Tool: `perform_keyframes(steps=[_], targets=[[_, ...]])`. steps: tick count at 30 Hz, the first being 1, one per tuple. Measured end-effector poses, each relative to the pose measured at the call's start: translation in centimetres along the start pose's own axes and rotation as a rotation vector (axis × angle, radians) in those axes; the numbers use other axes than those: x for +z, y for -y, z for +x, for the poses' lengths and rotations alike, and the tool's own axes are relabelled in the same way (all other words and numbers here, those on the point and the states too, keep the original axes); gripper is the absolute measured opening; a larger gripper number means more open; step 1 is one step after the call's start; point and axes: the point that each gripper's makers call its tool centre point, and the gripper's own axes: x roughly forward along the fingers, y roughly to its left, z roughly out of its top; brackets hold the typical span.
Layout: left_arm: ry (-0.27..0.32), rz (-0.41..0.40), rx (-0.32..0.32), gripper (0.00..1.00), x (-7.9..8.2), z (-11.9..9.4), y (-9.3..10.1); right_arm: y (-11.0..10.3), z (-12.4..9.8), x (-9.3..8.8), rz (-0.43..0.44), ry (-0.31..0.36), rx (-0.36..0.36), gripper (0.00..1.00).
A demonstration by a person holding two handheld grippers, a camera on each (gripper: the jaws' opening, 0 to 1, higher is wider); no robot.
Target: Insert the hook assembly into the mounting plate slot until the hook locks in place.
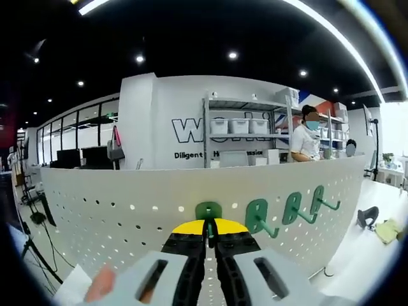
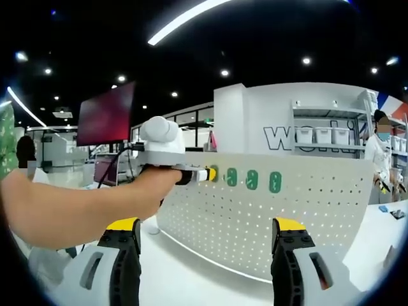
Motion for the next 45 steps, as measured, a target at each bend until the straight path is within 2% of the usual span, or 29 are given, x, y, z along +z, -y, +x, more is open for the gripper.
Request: perform_keyframes(steps=[2, 8, 24, 28, 37, 45], targets=[[0.002, -0.029, 0.007, 0.04, 0.0, 0.1, -0.1, 0.0, 0.0, -0.1, 0.003, 0.001, 0.003, 0.86], [-0.012, 0.036, 0.02, 0.04, -0.1, 0.2, 0.0, 0.2, -0.1, 0.0, 0.008, 0.009, 0.011, 0.86], [-0.008, 0.037, 0.038, 0.04, -0.4, 0.3, -0.2, 1.1, -0.5, -0.2, 0.012, 0.014, 0.027, 0.86], [0.007, 0.041, 0.033, 0.09, -0.2, 0.0, 0.0, 1.0, -0.4, -0.1, 0.011, 0.019, 0.032, 0.86], [0.012, 0.046, 0.023, 0.1, -0.1, 0.0, 0.0, 0.9, -0.5, 0.1, 0.01, 0.022, 0.031, 0.86], [0.015, 0.032, -0.005, 0.15, -0.3, -0.1, 0.2, 0.8, -0.6, 0.2, 0.002, 0.021, 0.02, 0.86]])
